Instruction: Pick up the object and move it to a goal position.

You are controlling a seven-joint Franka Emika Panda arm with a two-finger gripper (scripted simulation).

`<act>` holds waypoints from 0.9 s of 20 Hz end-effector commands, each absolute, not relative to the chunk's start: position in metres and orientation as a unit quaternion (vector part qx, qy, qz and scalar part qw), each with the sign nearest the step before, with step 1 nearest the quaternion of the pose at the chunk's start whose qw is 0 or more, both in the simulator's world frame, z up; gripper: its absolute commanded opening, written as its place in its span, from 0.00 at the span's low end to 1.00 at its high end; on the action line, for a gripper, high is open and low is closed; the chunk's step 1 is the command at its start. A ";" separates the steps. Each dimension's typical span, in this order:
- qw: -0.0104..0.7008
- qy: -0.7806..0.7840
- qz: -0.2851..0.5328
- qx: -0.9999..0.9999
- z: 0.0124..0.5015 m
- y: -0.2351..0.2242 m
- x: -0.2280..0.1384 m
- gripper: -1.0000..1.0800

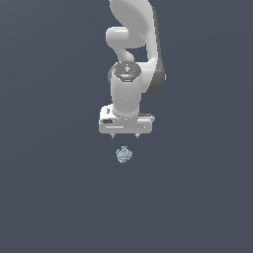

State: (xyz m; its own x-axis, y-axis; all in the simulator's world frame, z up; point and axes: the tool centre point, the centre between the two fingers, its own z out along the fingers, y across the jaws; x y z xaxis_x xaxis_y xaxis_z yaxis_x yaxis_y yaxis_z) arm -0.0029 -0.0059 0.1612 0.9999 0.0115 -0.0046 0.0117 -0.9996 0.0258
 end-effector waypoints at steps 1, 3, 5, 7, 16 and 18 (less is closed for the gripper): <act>0.013 0.006 -0.002 1.000 0.161 -0.006 -0.003 0.96; 0.013 0.007 -0.001 1.000 0.162 -0.005 -0.002 0.96; 0.014 0.011 0.001 1.000 0.165 -0.002 0.001 0.96; 0.016 0.017 0.004 1.000 0.171 0.002 0.005 0.96; 0.018 0.027 0.009 0.999 0.176 0.007 0.010 0.96; 0.018 0.033 0.008 0.999 0.175 0.007 0.010 0.96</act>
State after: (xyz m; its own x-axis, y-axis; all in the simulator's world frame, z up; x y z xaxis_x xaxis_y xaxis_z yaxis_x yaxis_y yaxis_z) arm 0.0099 0.0075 0.1762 0.9981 0.0589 0.0166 0.0583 -0.9977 0.0357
